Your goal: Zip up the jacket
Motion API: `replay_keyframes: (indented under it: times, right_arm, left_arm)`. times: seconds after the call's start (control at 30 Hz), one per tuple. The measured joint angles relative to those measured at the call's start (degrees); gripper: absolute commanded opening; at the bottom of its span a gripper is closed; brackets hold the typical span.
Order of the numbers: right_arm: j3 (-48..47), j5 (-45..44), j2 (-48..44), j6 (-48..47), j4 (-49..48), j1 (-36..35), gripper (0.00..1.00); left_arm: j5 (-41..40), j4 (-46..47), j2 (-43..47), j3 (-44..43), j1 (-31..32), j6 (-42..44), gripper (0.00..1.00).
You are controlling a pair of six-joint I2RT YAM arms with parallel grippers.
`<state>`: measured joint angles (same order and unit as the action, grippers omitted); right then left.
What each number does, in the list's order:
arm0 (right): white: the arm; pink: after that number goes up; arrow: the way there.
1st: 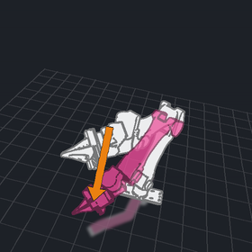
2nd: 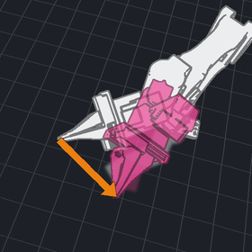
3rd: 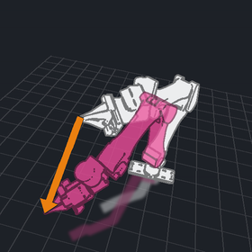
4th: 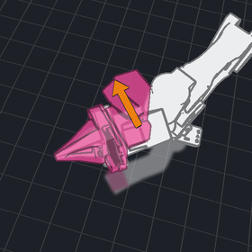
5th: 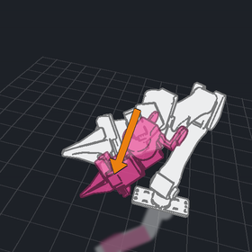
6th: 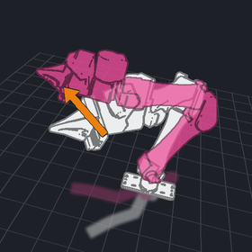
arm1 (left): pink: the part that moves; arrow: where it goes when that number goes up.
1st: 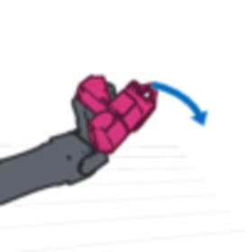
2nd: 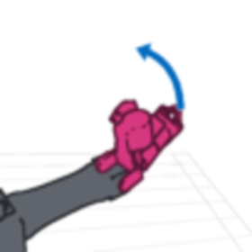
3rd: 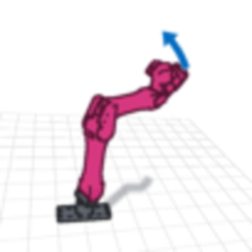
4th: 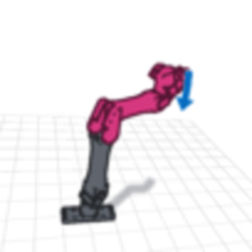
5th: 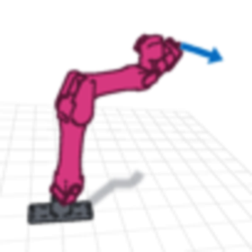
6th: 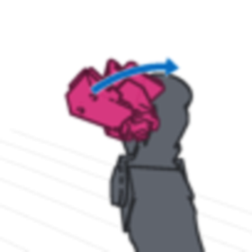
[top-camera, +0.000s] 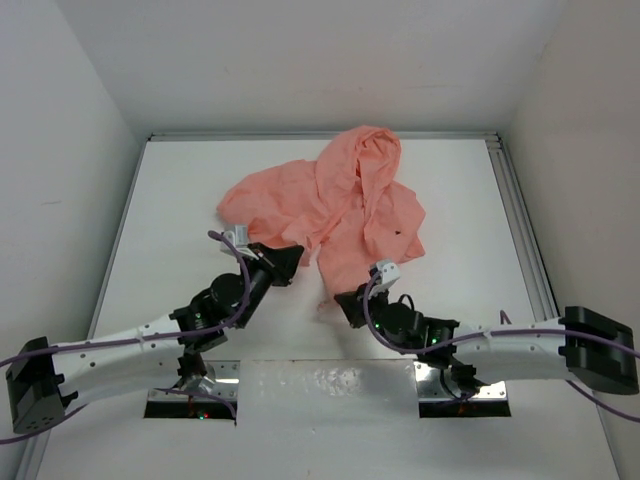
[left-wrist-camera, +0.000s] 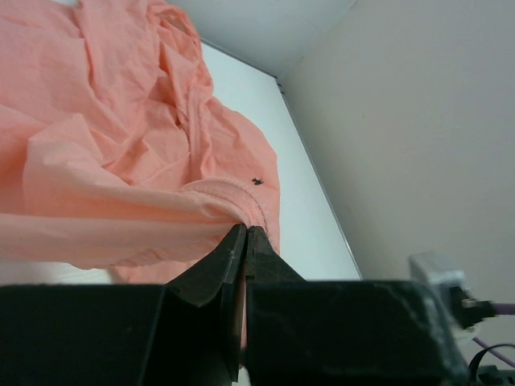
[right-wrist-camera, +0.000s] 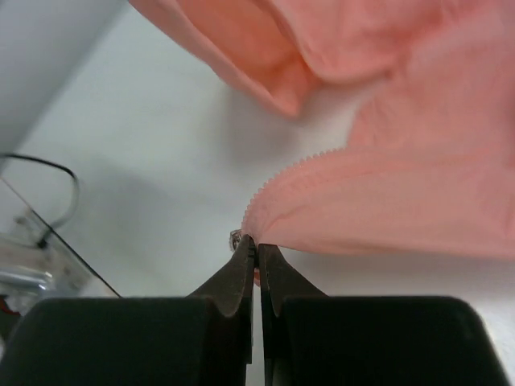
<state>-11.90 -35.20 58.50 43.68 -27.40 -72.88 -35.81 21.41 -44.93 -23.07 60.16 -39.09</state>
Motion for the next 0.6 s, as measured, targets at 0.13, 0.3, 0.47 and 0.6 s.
replay_keyframes:
  times: [0.13, 0.3, 0.47, 0.6]
  right_arm:
    - [-1.0, 1.0, -0.8, -9.2, -11.6, 1.2, 0.00]
    - [-1.9, 12.9, -0.7, -6.6, -17.4, 13.0, 0.00]
    - [-1.9, 29.4, 0.8, 0.8, -23.0, 25.1, 0.00]
    - [-2.0, 37.2, 2.0, 4.1, -25.1, 25.5, 0.00]
  left_arm:
    - [2.1, -0.4, 1.2, -0.3, -0.2, -0.6, 0.00]
    - [3.0, -0.4, 4.3, -0.3, -0.2, -1.5, 0.00]
    - [3.4, -0.8, 4.7, -0.3, -0.2, -1.9, 0.00]
    - [4.2, -0.9, 4.5, -0.3, -0.2, -2.4, 0.00]
